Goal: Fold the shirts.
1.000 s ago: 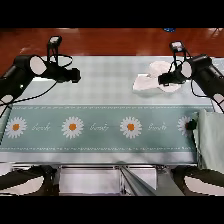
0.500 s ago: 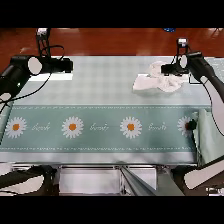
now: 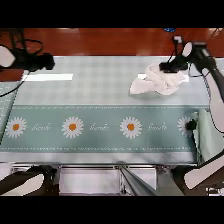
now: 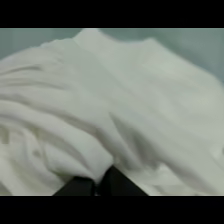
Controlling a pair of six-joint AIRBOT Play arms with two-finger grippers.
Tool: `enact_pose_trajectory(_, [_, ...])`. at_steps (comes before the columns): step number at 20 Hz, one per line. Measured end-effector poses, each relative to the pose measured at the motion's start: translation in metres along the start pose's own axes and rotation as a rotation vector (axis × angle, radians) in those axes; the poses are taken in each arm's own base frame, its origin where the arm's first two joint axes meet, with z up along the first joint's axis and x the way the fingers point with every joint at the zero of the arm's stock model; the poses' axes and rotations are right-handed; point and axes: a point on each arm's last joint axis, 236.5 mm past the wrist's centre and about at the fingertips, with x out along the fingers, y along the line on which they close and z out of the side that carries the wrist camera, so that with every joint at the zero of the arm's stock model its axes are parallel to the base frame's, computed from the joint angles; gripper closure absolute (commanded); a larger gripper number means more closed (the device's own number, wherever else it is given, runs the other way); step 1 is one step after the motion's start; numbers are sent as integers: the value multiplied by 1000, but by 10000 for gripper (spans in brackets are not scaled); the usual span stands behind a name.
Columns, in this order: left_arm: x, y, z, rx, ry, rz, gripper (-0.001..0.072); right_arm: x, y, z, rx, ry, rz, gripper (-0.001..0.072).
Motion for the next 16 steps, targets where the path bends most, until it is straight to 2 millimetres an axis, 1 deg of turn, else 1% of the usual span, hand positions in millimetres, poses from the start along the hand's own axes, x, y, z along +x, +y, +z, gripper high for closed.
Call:
enact_pose_trajectory(1, [-17, 11, 6, -20, -31, 15, 200, -27, 8, 18, -13, -58, 23, 688])
enact_pose_trajectory(2, [-31, 22, 6, -40, -45, 30, 200, -58, 17, 39, -24, -135, 44, 688])
enact_pose_trajectory(3, [-46, 29, 6, -68, -66, 34, 200, -92, 26, 58, -44, -216, 62, 688])
enact_pose_trajectory(4, [-59, 33, 2, -89, -77, 33, 200, -127, 36, 73, -64, -286, 77, 688])
enact_pose_trajectory(5, [-70, 32, -5, -116, -86, 14, 200, -161, 45, 85, -86, -358, 89, 688])
enact_pose_trajectory(6, [-79, 28, -18, -141, -78, -9, 200, -199, 55, 95, -107, -439, 104, 688])
enact_pose_trajectory(7, [-85, 22, -31, -161, -74, -40, 200, -233, 65, 101, -126, -509, 116, 688])
enact_pose_trajectory(8, [-90, 16, -44, -180, -70, -71, 200, -265, 74, 105, -144, -575, 128, 688])
enact_pose_trajectory(10, [-95, -4, -78, -221, -44, -156, 200, -334, 93, 108, -178, -722, 158, 688])
enact_pose_trajectory(12, [-98, -21, -105, -245, -28, -229, 200, -391, 113, 105, -208, -848, 196, 688])
enact_pose_trajectory(13, [-98, -29, -120, -253, -16, -259, 200, -416, 124, 101, -222, -903, 221, 688])
enact_pose_trajectory(14, [-99, -35, -129, -260, -14, -284, 200, -440, 136, 97, -239, -955, 248, 688])
enact_pose_trajectory(16, [-99, -42, -146, -268, 2, -314, 200, -478, 159, 86, -268, -1040, 306, 688])
